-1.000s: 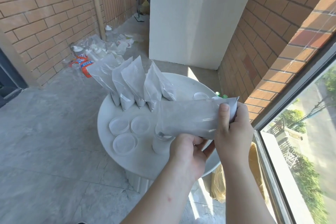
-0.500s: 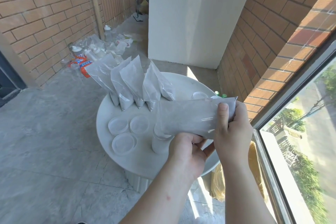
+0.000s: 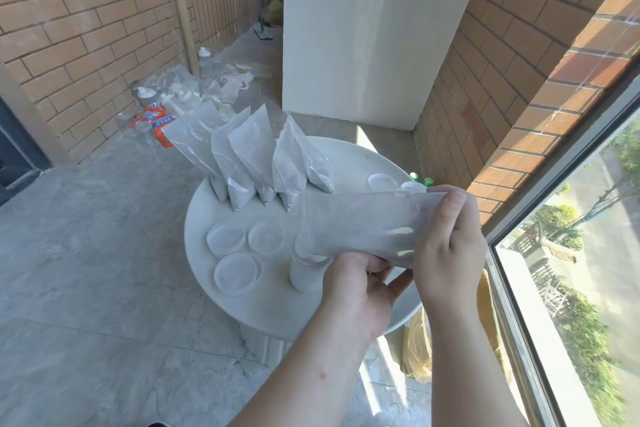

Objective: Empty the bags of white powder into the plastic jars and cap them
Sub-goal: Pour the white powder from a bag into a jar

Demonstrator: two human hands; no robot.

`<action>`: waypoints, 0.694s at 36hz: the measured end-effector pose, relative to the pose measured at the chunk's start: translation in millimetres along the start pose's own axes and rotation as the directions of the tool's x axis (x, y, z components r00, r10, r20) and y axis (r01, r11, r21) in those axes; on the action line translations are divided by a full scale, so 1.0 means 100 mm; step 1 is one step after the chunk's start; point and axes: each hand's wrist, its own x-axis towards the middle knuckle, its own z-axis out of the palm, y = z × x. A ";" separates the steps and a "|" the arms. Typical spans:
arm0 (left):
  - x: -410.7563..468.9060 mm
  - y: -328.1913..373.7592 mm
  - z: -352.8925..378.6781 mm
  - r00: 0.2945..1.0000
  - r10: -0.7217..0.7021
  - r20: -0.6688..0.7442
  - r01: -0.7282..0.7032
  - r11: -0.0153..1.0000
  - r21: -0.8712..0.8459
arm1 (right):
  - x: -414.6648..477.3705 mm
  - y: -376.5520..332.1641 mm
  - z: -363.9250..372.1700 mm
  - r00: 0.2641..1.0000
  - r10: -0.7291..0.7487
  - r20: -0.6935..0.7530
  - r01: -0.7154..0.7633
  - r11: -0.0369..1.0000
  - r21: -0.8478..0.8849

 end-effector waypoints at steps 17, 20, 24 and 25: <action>0.02 0.00 -0.01 1.000 0.002 0.005 -0.002 1.000 -0.022 | 0.03 -0.05 -0.02 0.994 0.042 -0.102 -0.032 0.994 0.102; 0.02 0.00 -0.02 1.000 0.003 -0.001 -0.003 1.000 -0.026 | 0.03 -0.06 -0.02 0.992 0.047 -0.121 -0.033 0.993 0.114; 0.00 0.02 -0.01 1.000 0.000 -0.006 0.000 0.999 -0.036 | 0.04 -0.05 -0.03 0.991 0.040 -0.131 -0.026 0.994 0.108; 0.00 0.02 -0.01 1.000 -0.001 -0.006 0.000 0.999 -0.037 | 0.04 -0.04 -0.03 0.991 0.038 -0.128 -0.025 0.995 0.101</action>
